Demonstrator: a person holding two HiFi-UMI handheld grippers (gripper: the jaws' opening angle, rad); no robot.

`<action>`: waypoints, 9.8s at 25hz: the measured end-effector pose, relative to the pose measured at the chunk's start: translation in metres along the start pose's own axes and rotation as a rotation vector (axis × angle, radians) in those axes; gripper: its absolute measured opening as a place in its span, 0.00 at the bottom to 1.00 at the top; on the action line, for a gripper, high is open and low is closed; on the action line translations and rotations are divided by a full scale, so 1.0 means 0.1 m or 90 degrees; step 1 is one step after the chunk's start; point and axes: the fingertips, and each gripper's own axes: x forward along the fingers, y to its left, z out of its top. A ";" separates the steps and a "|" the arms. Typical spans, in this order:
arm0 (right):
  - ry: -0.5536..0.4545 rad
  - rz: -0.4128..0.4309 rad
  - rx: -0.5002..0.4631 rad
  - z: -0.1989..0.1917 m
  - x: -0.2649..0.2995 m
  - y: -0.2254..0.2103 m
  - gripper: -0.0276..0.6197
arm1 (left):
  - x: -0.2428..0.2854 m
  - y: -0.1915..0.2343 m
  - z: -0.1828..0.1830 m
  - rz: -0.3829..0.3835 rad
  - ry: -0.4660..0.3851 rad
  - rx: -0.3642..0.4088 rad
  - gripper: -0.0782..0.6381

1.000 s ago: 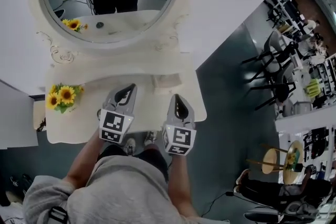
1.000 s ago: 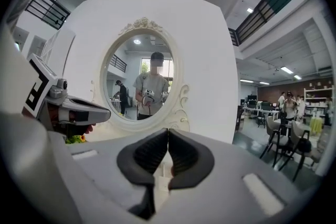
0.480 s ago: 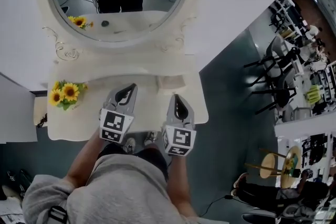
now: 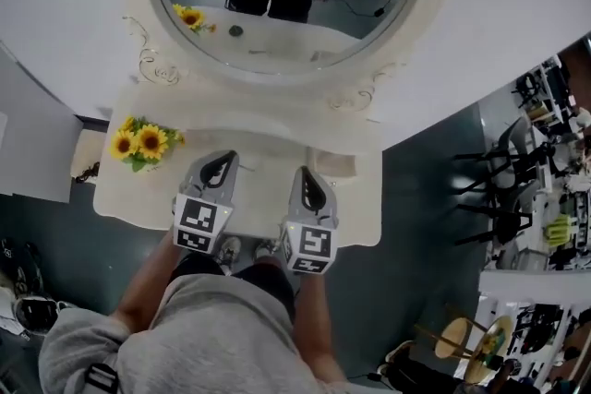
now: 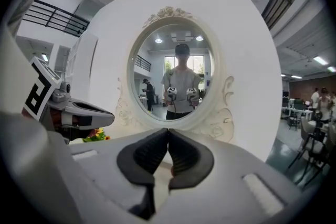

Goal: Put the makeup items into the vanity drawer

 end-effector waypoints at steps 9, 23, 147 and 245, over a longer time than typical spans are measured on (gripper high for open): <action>0.053 0.155 -0.032 -0.29 0.57 0.58 0.05 | -0.18 0.50 -0.49 0.125 0.060 -0.068 0.12; 0.175 0.309 -0.073 -1.23 1.05 0.92 0.05 | -0.25 0.56 -1.45 0.239 0.154 -0.167 0.12; 0.326 0.027 0.010 -2.02 0.76 -1.38 0.15 | 1.48 -0.98 -1.04 -0.066 0.177 -0.032 0.12; 0.069 0.299 -0.091 -0.37 0.48 1.73 0.05 | -1.01 0.89 -0.88 0.227 0.072 -0.095 0.12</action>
